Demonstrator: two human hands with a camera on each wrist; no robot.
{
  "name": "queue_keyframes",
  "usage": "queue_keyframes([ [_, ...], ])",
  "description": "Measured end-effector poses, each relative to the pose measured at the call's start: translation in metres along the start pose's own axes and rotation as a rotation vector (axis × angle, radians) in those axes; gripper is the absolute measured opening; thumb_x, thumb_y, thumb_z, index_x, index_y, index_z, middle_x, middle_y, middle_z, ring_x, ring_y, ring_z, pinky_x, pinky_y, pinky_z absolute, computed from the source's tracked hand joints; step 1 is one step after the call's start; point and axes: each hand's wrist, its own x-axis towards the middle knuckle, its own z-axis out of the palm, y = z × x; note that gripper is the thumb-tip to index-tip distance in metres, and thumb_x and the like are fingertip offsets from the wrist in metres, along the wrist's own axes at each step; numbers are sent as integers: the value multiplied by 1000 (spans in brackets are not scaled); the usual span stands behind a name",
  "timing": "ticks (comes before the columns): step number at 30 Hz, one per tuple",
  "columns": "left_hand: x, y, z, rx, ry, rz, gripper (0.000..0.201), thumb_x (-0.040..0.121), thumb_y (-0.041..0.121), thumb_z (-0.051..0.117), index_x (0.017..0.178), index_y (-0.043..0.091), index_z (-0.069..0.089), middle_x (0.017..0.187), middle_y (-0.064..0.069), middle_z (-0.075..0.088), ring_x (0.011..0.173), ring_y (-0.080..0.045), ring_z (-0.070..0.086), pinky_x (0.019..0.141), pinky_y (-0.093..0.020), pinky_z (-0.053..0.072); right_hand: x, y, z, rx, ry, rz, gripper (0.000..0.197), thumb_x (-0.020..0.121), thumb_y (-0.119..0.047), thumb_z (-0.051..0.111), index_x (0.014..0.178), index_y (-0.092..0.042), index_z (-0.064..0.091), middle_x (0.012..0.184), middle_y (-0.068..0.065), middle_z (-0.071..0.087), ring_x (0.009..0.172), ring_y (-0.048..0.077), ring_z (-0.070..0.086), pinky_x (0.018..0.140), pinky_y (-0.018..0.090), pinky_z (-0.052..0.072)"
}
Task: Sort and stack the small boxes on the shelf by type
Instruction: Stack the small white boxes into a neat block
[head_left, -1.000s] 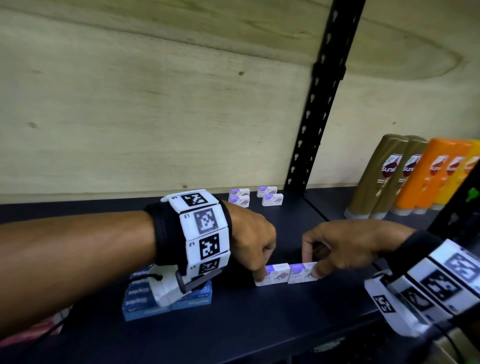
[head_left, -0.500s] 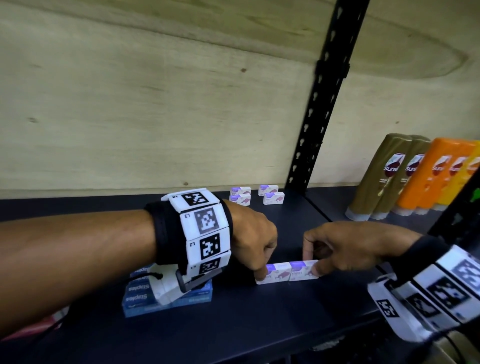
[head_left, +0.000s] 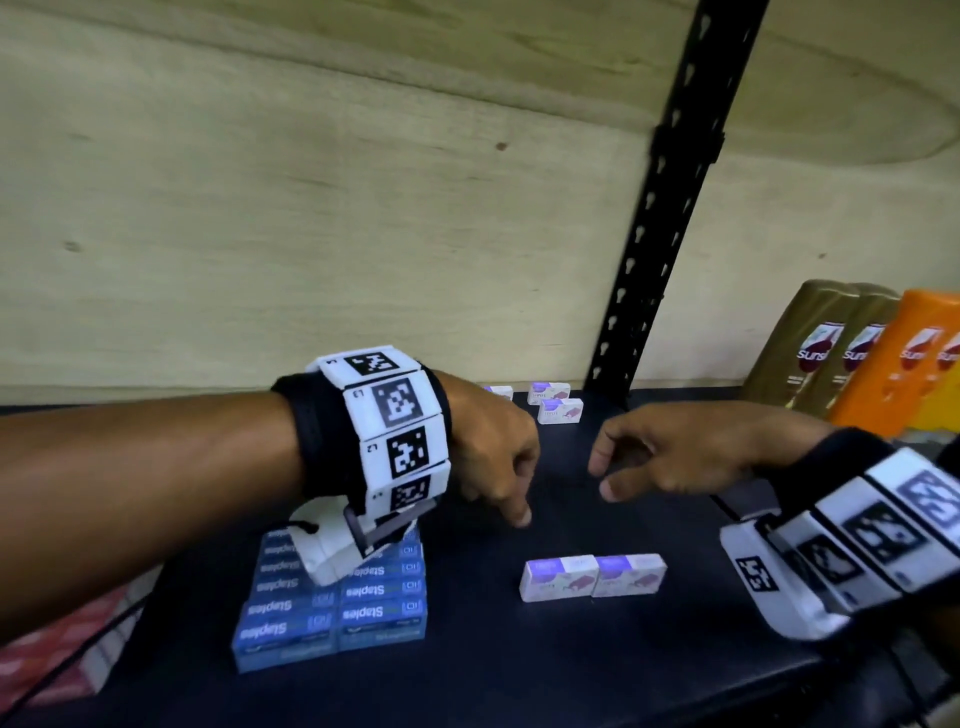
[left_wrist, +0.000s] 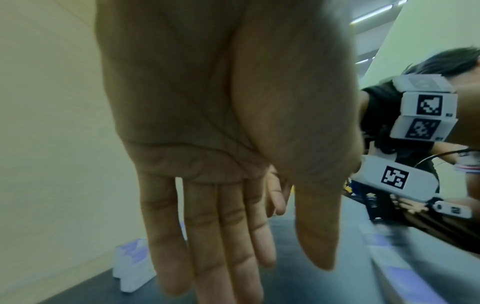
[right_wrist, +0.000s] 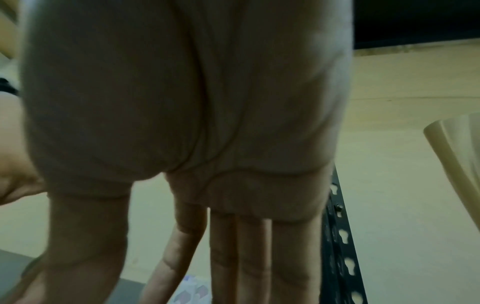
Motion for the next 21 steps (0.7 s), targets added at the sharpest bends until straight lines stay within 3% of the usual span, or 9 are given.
queue_keyframes([
  [4, 18, -24, -17, 119, 178, -132, 31, 87, 49, 65, 104, 23, 64, 102, 6, 67, 90, -16, 62, 73, -29, 48, 41, 6, -18, -67, 104, 8, 18, 87, -34, 72, 103, -30, 64, 92, -16, 64, 90, 7, 61, 79, 20, 45],
  [7, 33, -41, -25, 242, 252, -234, 38, 87, 50, 63, 109, 20, 64, 105, 2, 65, 91, -20, 62, 68, -27, 44, 75, 14, -30, -133, 155, 56, 17, 86, -28, 74, 97, -30, 62, 91, -15, 62, 91, 11, 60, 80, 23, 45],
  [10, 50, -55, -25, 271, 235, -288, 33, 84, 50, 64, 101, 22, 68, 95, 2, 65, 80, -20, 62, 58, -23, 37, 101, 20, -35, -200, 187, 96, 23, 83, -25, 76, 98, -31, 60, 106, -7, 65, 98, 15, 60, 88, 27, 48],
  [12, 58, -59, -23, 259, 258, -277, 16, 85, 45, 65, 89, 32, 58, 86, 4, 55, 73, -18, 52, 58, -23, 35, 115, 22, -36, -222, 181, 106, 24, 83, -22, 75, 100, -31, 60, 113, -4, 65, 103, 17, 60, 91, 29, 50],
  [14, 63, -60, -19, 261, 296, -241, 20, 89, 40, 63, 90, 27, 49, 88, 4, 50, 79, -16, 47, 68, -24, 35, 124, 22, -36, -232, 157, 120, 28, 84, -20, 75, 108, -27, 63, 116, -3, 63, 109, 18, 59, 92, 27, 48],
  [16, 69, -61, -18, 276, 316, -210, 18, 91, 37, 62, 92, 26, 47, 90, 4, 49, 81, -16, 46, 70, -23, 35, 132, 24, -35, -230, 132, 135, 32, 84, -17, 75, 114, -21, 65, 112, -2, 63, 107, 17, 59, 88, 24, 47],
  [19, 75, -64, -19, 262, 326, -201, 20, 92, 32, 62, 82, 30, 45, 92, 4, 50, 81, -14, 46, 54, -21, 34, 139, 24, -32, -244, 111, 145, 31, 86, -17, 74, 116, -18, 66, 101, -5, 58, 95, 14, 55, 78, 22, 41],
  [21, 80, -66, -18, 252, 322, -191, 36, 92, 28, 63, 68, 28, 35, 87, 4, 48, 76, -13, 46, 48, -14, 27, 140, 24, -30, -278, 108, 147, 28, 87, -19, 72, 115, -16, 67, 99, -6, 58, 93, 15, 55, 77, 22, 40],
])
